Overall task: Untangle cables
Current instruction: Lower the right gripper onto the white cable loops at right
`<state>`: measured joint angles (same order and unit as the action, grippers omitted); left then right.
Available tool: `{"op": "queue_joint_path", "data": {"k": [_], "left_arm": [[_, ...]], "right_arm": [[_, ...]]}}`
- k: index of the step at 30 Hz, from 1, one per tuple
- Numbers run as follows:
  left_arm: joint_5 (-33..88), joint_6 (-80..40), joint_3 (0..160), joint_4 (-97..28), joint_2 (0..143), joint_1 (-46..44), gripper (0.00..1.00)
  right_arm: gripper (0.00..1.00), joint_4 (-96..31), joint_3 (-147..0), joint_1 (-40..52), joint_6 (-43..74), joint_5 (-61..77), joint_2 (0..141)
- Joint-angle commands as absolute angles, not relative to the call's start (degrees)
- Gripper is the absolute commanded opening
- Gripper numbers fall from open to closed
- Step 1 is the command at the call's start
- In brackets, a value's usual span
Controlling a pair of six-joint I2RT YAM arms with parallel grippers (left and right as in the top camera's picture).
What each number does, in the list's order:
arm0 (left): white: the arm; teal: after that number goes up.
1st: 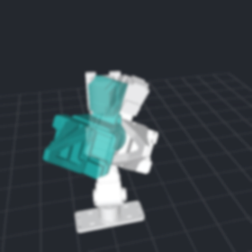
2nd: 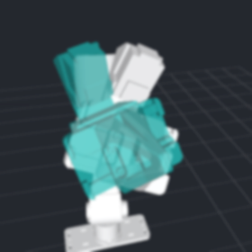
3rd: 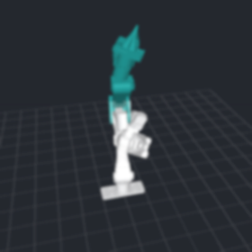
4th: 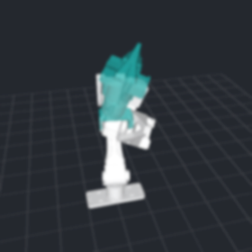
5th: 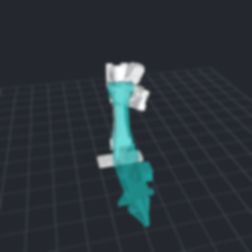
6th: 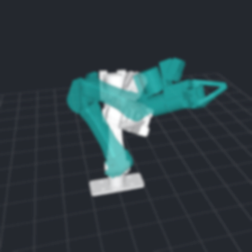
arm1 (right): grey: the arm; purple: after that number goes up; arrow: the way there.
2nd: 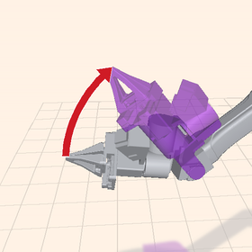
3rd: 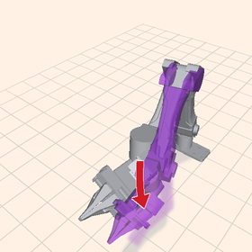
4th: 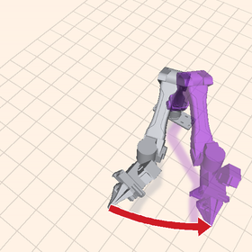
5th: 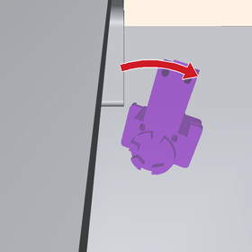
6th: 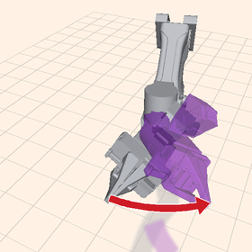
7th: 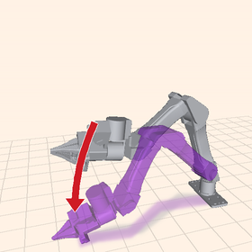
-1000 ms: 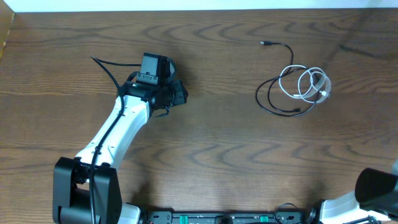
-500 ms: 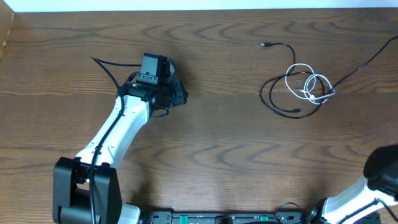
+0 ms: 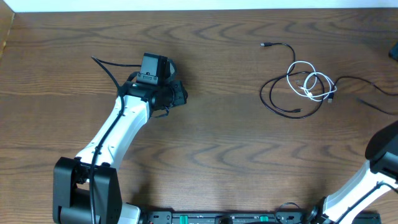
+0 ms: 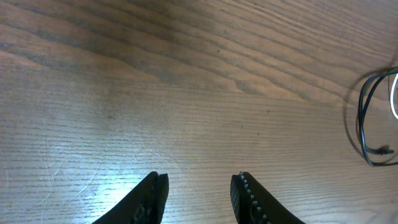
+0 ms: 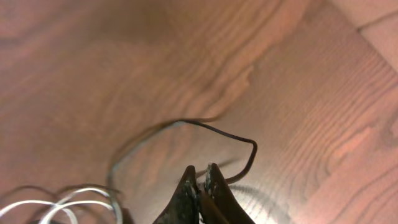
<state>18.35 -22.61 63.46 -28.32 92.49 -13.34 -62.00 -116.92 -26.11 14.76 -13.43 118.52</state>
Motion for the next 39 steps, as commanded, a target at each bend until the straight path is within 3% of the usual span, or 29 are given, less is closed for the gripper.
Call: {"op": "queue_joint_path", "data": {"k": [1, 2, 3, 4, 5, 7, 11, 16, 20, 24, 29, 39], "left_arm": [[18.85, -22.06, 63.99, -28.75, 92.6, -13.47, 0.38], [18.85, -22.06, 63.99, -28.73, 92.6, -13.47, 0.38], [18.83, -22.06, 63.99, -28.73, 92.6, -13.47, 0.38], [18.83, -22.06, 63.99, -28.73, 92.6, -13.47, 0.38], [18.83, -22.06, 63.99, -28.71, 92.6, -13.47, 0.38], [18.83, -22.06, 63.99, -28.71, 92.6, -13.47, 0.38], [18.83, -22.06, 63.99, -28.71, 92.6, -13.47, 0.38], [18.83, -22.06, 63.99, -29.15, 92.6, -13.47, 0.38], [18.83, -22.06, 63.99, -29.32, 92.6, -13.47, 0.38], [18.83, -22.06, 63.99, -29.74, 92.6, -13.47, 0.38], [18.83, -22.06, 63.99, -29.76, 92.6, -13.47, 0.38], [18.83, -22.06, 63.99, -29.76, 92.6, -13.47, 0.38]], "right_arm": [[0.05, -62.94, -117.43, -26.41, 14.13, -15.94, 120.31], [0.15, -63.02, -117.43, -26.41, 14.11, -15.35, 120.62], [0.36, -63.02, -117.43, -26.41, 14.11, -13.89, 120.68], [0.69, -63.02, -117.43, -26.39, 14.11, -12.34, 120.73], [0.86, -63.02, -117.43, -26.37, 14.09, -9.93, 120.73], [0.99, -63.07, -117.43, -26.37, 14.09, -4.97, 120.73], [0.99, -64.69, -117.43, -26.13, 14.09, 6.02, 120.73], [0.91, -67.35, -116.53, -23.97, 14.04, 9.98, 120.79], [0.73, -67.29, -113.1, -21.41, 14.06, 6.39, 120.9], [0.65, -63.11, -106.85, -19.25, 14.09, 2.7, 121.1], [0.47, -53.3, -98.04, -18.09, 15.46, 0.99, 121.1], [0.47, -34.06, -84.31, -17.5, 23.79, 0.75, 121.1]]}}
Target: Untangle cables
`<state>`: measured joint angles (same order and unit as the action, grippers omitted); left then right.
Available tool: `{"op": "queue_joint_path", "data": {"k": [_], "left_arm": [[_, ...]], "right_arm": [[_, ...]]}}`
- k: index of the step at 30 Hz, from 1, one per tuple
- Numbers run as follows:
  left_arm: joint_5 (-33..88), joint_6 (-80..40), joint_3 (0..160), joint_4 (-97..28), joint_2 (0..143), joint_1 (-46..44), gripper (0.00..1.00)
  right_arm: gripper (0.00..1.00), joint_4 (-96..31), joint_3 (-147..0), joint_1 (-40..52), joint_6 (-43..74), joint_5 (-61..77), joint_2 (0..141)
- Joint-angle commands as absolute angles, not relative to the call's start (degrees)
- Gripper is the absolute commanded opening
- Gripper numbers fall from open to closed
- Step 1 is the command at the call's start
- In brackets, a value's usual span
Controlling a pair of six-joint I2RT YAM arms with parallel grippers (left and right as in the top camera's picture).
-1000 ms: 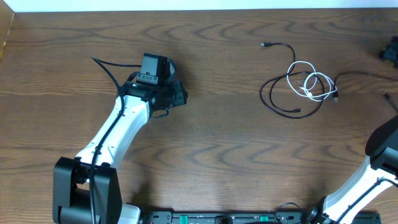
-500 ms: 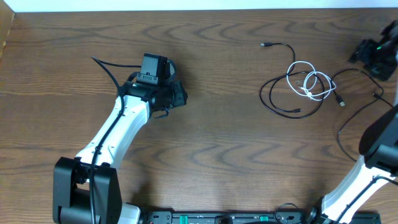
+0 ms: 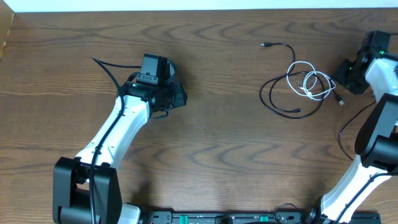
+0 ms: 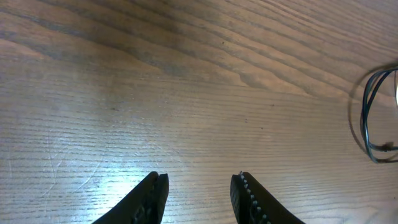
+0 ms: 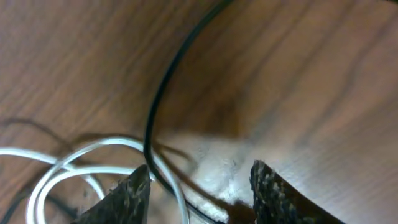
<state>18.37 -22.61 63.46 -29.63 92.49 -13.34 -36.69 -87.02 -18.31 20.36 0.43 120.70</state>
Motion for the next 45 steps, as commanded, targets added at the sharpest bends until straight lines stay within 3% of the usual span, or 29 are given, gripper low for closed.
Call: {"op": "queue_joint_path", "data": {"k": [1, 15, 23, 38, 45], "left_arm": [[18.83, -22.09, 63.99, -29.76, 92.6, -13.47, 0.38], [18.85, -22.09, 63.99, -30.0, 92.6, -13.47, 0.38], [18.85, -22.09, 63.99, -30.02, 92.6, -13.47, 0.38], [18.83, -22.09, 63.99, -30.04, 92.6, -13.47, 0.38], [18.83, -22.06, 63.99, -30.02, 92.6, -13.47, 0.38]], "right_arm": [[0.47, -32.56, -83.5, -17.28, 23.77, 1.58, 121.1], [0.38, -19.68, -76.66, -13.02, 28.32, 1.85, 121.1], [0.01, -18.85, -76.71, -12.71, 28.25, 1.8, 121.1], [0.01, -10.92, -78.13, -13.61, 25.63, 15.77, 109.27], [0.06, -11.07, -78.13, -13.61, 25.65, 24.62, 102.35]]}}
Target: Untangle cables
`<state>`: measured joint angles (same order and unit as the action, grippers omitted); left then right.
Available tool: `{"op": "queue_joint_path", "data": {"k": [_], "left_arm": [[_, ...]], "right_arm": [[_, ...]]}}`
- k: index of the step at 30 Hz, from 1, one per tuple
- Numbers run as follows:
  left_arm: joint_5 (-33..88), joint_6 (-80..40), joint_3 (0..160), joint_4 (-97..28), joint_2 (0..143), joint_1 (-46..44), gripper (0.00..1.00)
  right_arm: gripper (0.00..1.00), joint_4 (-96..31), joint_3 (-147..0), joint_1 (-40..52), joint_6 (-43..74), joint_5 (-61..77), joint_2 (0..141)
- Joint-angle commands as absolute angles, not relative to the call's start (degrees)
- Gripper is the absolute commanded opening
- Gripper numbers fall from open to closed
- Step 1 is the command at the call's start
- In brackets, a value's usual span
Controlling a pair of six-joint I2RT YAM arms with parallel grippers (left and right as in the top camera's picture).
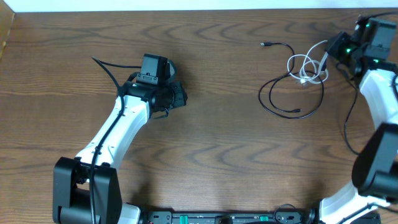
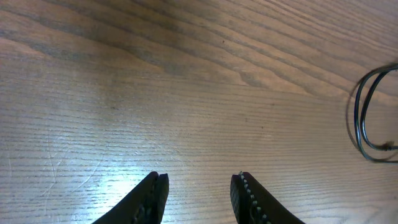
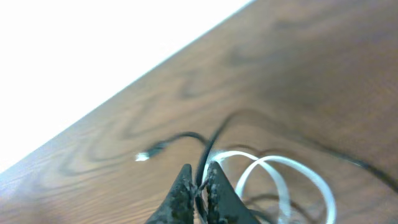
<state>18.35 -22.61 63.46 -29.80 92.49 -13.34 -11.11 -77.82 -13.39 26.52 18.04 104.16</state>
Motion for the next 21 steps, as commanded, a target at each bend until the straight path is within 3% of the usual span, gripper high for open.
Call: {"op": "queue_joint_path", "data": {"k": [1, 8, 11, 18, 21], "left_arm": [[18.83, -22.09, 63.99, -30.02, 92.6, -13.47, 0.38], [18.85, -22.09, 63.99, -30.13, 92.6, -13.47, 0.38], [18.83, -22.09, 63.99, -30.41, 92.6, -13.47, 0.38], [18.83, -22.09, 63.99, -30.46, 92.6, -13.47, 0.38], [18.83, -22.09, 63.99, -30.44, 92.6, -13.47, 0.38]], "right_arm": [[0.08, -10.9, -78.13, -13.61, 25.65, 25.67, 101.89], [0.07, -12.29, -78.08, -13.63, 25.63, 25.74, 101.36], [0.16, -14.31, -78.08, -13.61, 25.63, 23.86, 101.36], [0.15, -20.21, -77.36, -13.15, 22.59, 14.02, 101.73], [0.21, -20.14, -77.1, -12.23, 18.39, 13.65, 103.46]]}}
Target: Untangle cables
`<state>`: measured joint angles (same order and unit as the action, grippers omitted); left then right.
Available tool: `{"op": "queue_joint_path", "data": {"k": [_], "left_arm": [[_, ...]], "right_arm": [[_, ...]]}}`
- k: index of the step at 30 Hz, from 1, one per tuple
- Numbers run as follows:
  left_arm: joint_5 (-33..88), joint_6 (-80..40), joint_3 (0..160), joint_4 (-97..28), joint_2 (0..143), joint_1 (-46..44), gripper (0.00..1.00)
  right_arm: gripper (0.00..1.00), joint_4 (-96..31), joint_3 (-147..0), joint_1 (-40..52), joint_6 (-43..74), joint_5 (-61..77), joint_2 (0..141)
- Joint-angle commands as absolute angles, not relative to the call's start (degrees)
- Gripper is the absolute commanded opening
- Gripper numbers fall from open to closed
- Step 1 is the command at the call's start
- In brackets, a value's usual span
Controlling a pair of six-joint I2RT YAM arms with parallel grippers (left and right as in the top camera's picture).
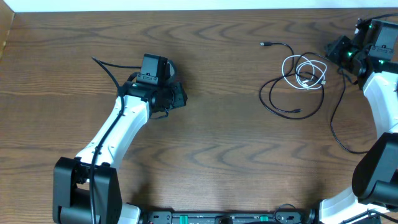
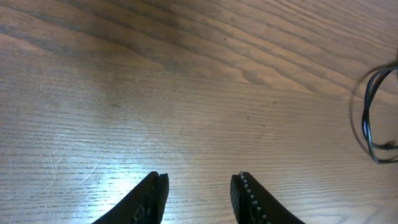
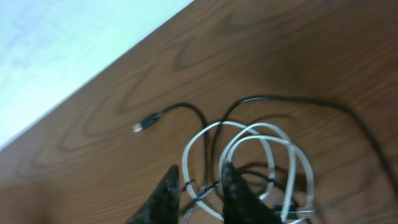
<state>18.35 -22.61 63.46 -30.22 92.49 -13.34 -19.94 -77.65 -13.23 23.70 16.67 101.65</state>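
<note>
A white cable (image 1: 305, 70) lies coiled on the wooden table at the far right, crossed over a black cable (image 1: 273, 102) whose plug end (image 1: 263, 44) points left. My right gripper (image 1: 336, 51) hangs just right of the coil, jaws parted. In the right wrist view it (image 3: 199, 167) stands open above the white cable (image 3: 292, 163) and black cable (image 3: 280, 98), holding nothing. My left gripper (image 1: 180, 96) is open and empty over bare wood at centre-left, far from the cables. In its own view it (image 2: 199, 178) shows only the black cable (image 2: 365, 118) at the right edge.
The black cable's tail (image 1: 336, 134) runs down the right side of the table beside the right arm. The table's far edge (image 1: 205, 9) meets a white wall just behind the cables. The left arm's own wire (image 1: 106, 67) lies at the left.
My right gripper was shut on the black cable near the far edge; now it is open and empty. The white coil lies flatter and a little lower. The left arm has not moved.
My right gripper was shut above the black cable's tail, off the table's right side. Then it was open at the coil's right edge. Then it was shut on the black cable nearer the far edge. Now it has let go, and the tail lies along the right side.
</note>
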Motion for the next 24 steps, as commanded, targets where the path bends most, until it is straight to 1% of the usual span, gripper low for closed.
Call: {"op": "queue_joint_path", "data": {"k": [1, 4, 7, 12, 19, 24], "left_arm": [[18.85, -22.09, 63.99, -30.44, 92.6, -13.47, 0.38], [18.83, -22.09, 63.99, -30.46, 92.6, -13.47, 0.38], [18.85, -22.06, 63.99, -30.61, 92.6, -13.47, 0.38], [18.83, -22.09, 63.99, -31.0, 92.6, -13.47, 0.38], [18.85, -22.11, 63.99, -31.05, 92.6, -13.47, 0.38], [18.85, -22.11, 63.99, -31.2, 92.6, -13.47, 0.38]], "right_arm": [[0.21, -20.16, -77.1, -11.9, 17.19, 13.87, 104.09], [0.21, -20.23, -77.08, -10.59, 11.51, 15.92, 106.91], [0.24, -20.4, -77.1, -9.13, 6.02, 19.14, 109.86], [0.24, -22.15, -77.08, -7.18, -2.74, 18.96, 113.25], [0.28, -23.64, -77.08, -6.85, -9.67, 17.89, 114.34], [0.28, -23.55, -77.08, -6.85, -13.69, 13.8, 114.5]]}}
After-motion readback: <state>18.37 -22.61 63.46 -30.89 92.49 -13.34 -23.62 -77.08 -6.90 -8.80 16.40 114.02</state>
